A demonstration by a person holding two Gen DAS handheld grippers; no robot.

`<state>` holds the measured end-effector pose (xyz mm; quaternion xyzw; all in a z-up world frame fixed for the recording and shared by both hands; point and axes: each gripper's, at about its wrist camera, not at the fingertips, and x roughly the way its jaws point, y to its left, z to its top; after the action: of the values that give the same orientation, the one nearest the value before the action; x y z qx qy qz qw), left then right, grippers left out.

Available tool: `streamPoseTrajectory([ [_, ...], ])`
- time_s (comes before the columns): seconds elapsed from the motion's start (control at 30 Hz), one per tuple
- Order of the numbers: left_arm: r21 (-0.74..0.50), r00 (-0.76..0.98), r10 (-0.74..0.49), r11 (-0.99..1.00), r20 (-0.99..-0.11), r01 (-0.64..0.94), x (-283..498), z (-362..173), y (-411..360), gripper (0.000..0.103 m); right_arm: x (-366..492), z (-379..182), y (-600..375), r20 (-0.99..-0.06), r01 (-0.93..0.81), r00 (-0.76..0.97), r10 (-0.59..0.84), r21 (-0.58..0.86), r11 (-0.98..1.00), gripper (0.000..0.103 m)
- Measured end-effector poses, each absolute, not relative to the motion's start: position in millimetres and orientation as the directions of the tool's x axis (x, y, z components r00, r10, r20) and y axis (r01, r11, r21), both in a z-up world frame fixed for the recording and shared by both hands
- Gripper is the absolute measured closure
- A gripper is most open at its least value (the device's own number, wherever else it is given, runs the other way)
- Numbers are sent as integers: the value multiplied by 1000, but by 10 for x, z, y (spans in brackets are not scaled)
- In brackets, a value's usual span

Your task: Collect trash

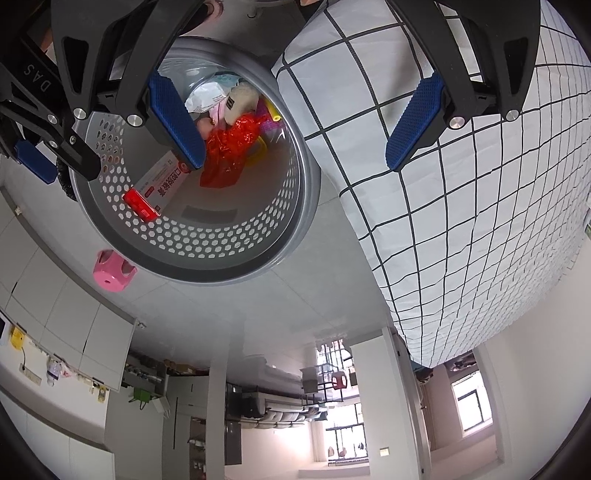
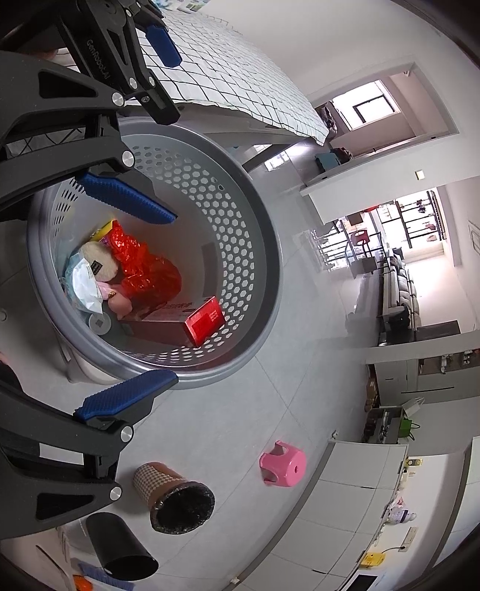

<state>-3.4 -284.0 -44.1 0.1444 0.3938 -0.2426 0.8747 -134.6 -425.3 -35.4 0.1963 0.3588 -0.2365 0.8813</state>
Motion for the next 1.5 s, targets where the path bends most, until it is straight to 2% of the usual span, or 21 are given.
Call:
streamPoseTrajectory([
  [1.5, 58, 570, -315, 839, -759, 540, -52, -480, -2814, 7, -1345, -365, -4235, -727, 551, 633, -268, 179, 815, 26],
])
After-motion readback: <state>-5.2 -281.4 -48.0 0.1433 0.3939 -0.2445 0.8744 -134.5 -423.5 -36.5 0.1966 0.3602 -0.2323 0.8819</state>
